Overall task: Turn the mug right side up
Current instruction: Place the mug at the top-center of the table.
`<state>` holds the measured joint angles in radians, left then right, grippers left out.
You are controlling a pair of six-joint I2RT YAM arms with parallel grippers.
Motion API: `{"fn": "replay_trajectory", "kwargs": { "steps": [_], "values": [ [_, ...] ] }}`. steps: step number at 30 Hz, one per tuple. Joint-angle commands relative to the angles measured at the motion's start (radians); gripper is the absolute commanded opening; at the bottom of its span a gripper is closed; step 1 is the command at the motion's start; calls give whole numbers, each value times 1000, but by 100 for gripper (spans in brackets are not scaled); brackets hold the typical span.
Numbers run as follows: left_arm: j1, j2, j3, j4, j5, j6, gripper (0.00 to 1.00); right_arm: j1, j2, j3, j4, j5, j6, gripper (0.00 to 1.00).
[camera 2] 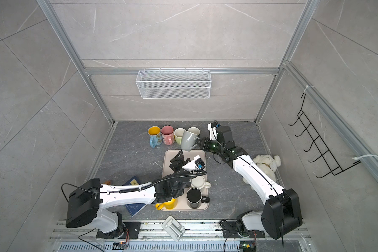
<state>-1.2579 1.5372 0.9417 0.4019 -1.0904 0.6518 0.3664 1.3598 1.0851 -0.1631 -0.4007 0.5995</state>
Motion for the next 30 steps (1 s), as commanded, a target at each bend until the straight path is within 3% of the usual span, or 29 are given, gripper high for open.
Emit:
{"fn": "replay_trajectory", "kwargs": {
  "steps": [1, 17, 25, 30],
  "values": [
    [-6, -71, -6, -14, -15, -71, 66, 5, -54, 26, 62, 20, -10, 0],
    [7, -238, 22, -241, 101, -349, 68, 6, -101, 13, -44, 123, -121, 0],
    [114, -316, 69, -447, 250, -617, 69, 6, -140, -12, -106, 224, -194, 0],
    [190, -347, 87, -522, 365, -722, 69, 6, -154, -39, -130, 307, -234, 0]
  ]
}}
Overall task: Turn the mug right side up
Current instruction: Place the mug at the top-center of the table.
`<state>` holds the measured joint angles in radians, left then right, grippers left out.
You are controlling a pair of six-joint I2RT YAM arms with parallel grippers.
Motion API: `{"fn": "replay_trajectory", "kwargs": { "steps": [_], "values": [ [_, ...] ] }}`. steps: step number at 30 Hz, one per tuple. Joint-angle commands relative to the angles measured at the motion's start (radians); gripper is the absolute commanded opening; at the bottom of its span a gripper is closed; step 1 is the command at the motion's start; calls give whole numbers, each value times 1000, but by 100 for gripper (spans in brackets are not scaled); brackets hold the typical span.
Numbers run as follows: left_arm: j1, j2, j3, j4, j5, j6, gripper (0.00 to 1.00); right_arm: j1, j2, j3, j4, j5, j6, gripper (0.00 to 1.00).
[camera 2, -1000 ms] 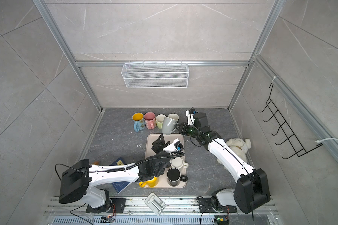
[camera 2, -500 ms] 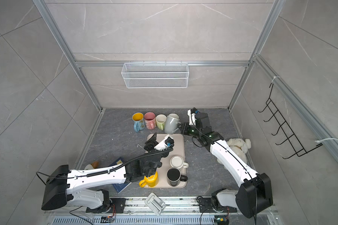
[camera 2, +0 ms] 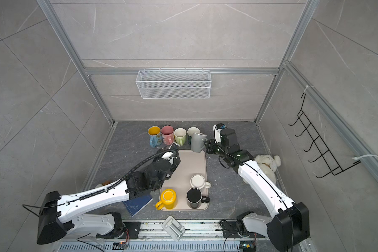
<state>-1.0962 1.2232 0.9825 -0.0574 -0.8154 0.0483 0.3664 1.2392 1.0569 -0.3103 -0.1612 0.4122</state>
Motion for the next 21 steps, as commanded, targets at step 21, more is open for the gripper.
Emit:
{"fn": "replay_trajectory", "kwargs": {
  "steps": [21],
  "values": [
    [136, 30, 111, -155, 205, -235, 68, 7, 31, -168, 376, 294, -198, 0]
  ]
}}
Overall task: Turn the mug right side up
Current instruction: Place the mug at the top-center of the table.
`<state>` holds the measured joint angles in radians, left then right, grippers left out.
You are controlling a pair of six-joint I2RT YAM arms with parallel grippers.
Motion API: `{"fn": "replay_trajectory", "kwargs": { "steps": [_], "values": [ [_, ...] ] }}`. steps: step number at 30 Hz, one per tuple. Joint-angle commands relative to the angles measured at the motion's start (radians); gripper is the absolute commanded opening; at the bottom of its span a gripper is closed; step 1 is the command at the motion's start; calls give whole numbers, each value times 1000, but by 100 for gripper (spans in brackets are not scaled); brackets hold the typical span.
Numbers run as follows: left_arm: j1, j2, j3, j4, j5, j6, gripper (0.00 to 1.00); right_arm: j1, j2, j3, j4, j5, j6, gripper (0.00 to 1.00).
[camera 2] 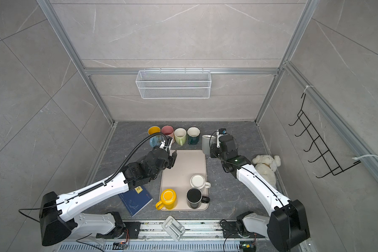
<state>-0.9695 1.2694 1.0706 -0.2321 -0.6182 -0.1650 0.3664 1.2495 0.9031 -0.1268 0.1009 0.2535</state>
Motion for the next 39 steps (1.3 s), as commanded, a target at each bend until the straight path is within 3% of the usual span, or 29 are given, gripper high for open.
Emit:
{"fn": "replay_trajectory", "kwargs": {
  "steps": [1, 18, 39],
  "values": [
    [12, -17, 20, 20, 8, -22, 68, 8, 35, -21, 222, 34, -44, 0],
    [28, -35, 24, 11, -15, -26, 69, 8, 232, -89, 576, 111, -143, 0],
    [31, -43, 43, -13, -30, -30, 69, 4, 424, -84, 776, 208, -133, 0]
  ]
}}
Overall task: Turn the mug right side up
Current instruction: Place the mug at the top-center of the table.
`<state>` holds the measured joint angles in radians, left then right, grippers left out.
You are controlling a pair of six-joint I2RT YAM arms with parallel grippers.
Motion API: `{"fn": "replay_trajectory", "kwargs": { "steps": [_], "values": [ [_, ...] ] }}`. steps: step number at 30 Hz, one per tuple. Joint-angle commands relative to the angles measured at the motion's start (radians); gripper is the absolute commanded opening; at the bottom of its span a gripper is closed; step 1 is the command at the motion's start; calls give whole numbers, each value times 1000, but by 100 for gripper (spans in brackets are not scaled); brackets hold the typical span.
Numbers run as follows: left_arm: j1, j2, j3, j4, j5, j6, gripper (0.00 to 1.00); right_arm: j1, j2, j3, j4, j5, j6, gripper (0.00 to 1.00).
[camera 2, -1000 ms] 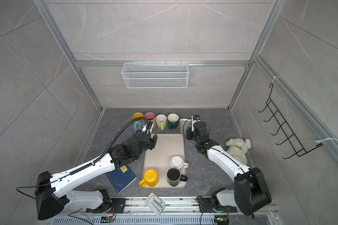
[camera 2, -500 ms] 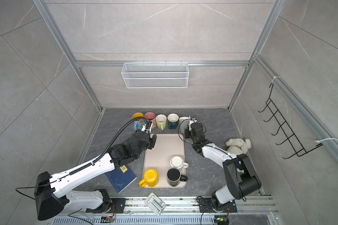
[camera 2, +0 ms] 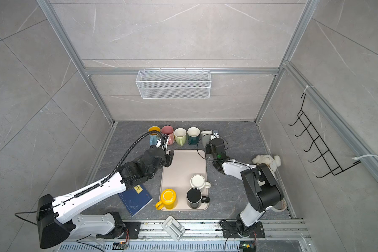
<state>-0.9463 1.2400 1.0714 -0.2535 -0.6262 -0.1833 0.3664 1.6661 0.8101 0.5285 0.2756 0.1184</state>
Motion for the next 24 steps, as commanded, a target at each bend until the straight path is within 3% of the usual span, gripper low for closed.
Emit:
{"fn": "replay_trajectory", "kwargs": {
  "steps": [1, 11, 24],
  "values": [
    [8, -13, 44, 9, -23, -12, 69, 4, 12, 9, 127, 35, 1, 0],
    [8, -6, 54, 2, -38, -7, 69, 1, 57, -1, 206, 62, 1, 0],
    [7, 1, 67, -1, -38, 2, 69, -2, 89, 40, 171, 60, 21, 0]
  ]
}}
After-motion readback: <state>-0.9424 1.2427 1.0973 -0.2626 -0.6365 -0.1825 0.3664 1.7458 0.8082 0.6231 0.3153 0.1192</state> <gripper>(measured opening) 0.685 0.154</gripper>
